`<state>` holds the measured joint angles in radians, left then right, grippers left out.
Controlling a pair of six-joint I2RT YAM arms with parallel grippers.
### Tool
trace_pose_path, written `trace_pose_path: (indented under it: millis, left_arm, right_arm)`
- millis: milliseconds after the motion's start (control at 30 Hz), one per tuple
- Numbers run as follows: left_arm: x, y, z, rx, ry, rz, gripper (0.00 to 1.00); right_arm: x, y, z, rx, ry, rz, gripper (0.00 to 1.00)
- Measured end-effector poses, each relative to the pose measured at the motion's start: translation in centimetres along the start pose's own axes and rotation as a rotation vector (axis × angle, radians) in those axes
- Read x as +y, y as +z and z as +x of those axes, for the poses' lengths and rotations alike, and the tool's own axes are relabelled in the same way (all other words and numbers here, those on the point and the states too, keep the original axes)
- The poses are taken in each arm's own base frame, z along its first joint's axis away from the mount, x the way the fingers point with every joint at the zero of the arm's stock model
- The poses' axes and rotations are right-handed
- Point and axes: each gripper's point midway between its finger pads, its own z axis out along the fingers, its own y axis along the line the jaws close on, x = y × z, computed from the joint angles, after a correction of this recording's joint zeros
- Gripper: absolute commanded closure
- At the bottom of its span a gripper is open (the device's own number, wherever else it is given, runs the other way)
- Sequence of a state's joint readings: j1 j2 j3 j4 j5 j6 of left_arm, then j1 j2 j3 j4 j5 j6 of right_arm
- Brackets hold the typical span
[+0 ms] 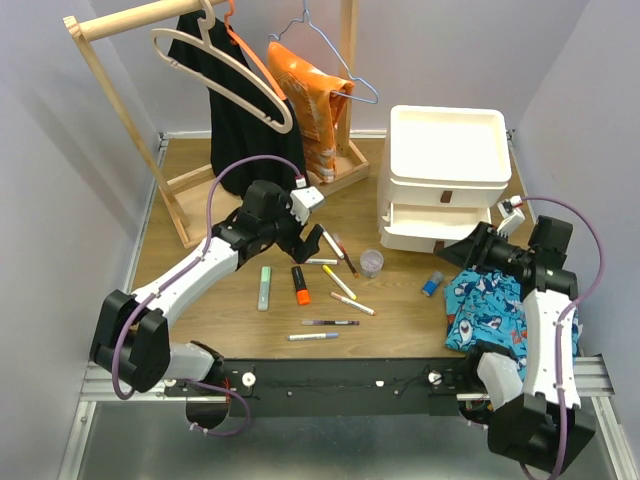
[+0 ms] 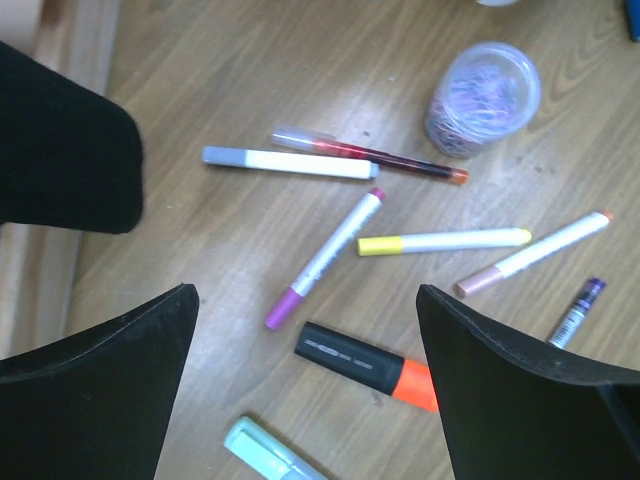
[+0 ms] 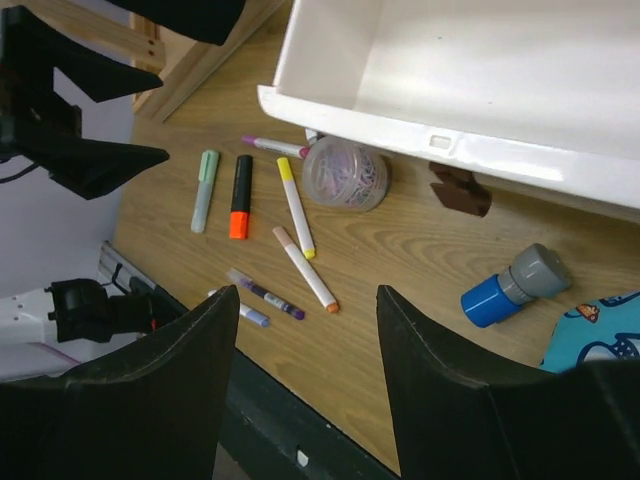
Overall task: Sort the stationery into containers
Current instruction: Open the drawer in the storage box, then pick up the stationery from the center of the board.
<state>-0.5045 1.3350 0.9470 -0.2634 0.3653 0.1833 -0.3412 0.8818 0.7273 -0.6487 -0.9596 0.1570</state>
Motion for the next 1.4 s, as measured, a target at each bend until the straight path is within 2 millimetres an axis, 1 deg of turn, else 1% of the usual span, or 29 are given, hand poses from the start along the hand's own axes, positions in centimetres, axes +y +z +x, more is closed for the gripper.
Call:
trace_pose_path:
  millis: [67,100,233,300,367,467,500,533,633,733,833,967,1067,1133,1233,1400]
  left_arm:
    - [-0.8,0.1,0.3,0.004,0.001,0.019,0.01]
    - [-1.3,0.2,0.4,0.007,0.005,0.031,0.01]
    - [-4.3,0.8,0.3,0.012,0.053,0.095,0.01]
    - [-5.0,0.9,0.0,0.006,0.067,0.109,0.01]
    - [-5.1,1.1,-0.4,-0.011,0.075,0.103,0.01]
    - [-5.1,1.9,-1.5,-0.051,0.093,0.063,0.01]
    - [-5.4,2.2,-1.7,-0.058,0.100,0.061,0.01]
    - [-5.7,2.5,-1.7,-0.062,0.104,0.059,0.01]
    - [-7.2,4.4,-1.4,-0.060,0.117,0.053,0.01]
    - [-8.2,5.7,-0.9,-0.060,0.117,0.050,0.01]
    - [-8.5,6.9,-0.6,-0.068,0.113,0.030,0.01]
    - [-8.6,8.9,-0.1,-0.074,0.109,0.022,0.01]
    - [-8.6,10.2,0.4,-0.055,0.104,0.025,0.01]
    - [-8.8,10.9,0.4,-0.050,0.099,0.028,0.01]
    - [-9.2,11.8,0.1,-0.050,0.097,0.038,0.01]
    - [-9.8,13.2,-1.5,-0.070,0.095,0.049,0.01]
  right_arm:
    - [1.2,-0.8,-0.3,-0.017,-0.043,-0.003,0.34]
    - [1.5,-1.1,-0.4,-0.021,-0.060,-0.003,0.31]
    - [3.8,-2.7,-1.0,-0.045,-0.185,-0.017,0.30]
    - [5.2,-3.5,-1.5,-0.079,-0.268,-0.041,0.30]
    - [6.3,-4.0,-2.2,-0.113,-0.328,-0.057,0.29]
    - [6.8,-4.2,-3.9,-0.139,-0.368,-0.055,0.28]
    - [6.8,-4.2,-4.4,-0.140,-0.371,-0.051,0.27]
    - [6.6,-4.1,-5.4,-0.151,-0.383,-0.033,0.27]
    - [5.7,-4.0,-7.6,-0.177,-0.408,0.017,0.26]
    - [5.1,-4.0,-8.6,-0.197,-0.423,0.061,0.25]
    - [5.1,-4.5,-9.9,-0.237,-0.455,0.101,0.25]
    - [5.1,-4.7,-10.7,-0.264,-0.458,0.121,0.24]
    - [4.8,-4.6,-10.9,-0.269,-0.449,0.134,0.23]
    - [4.6,-4.6,-11.0,-0.269,-0.446,0.139,0.23]
    - [4.2,-4.5,-11.2,-0.270,-0.441,0.153,0.22]
    - [3.8,-4.6,-11.4,-0.276,-0.439,0.177,0.22]
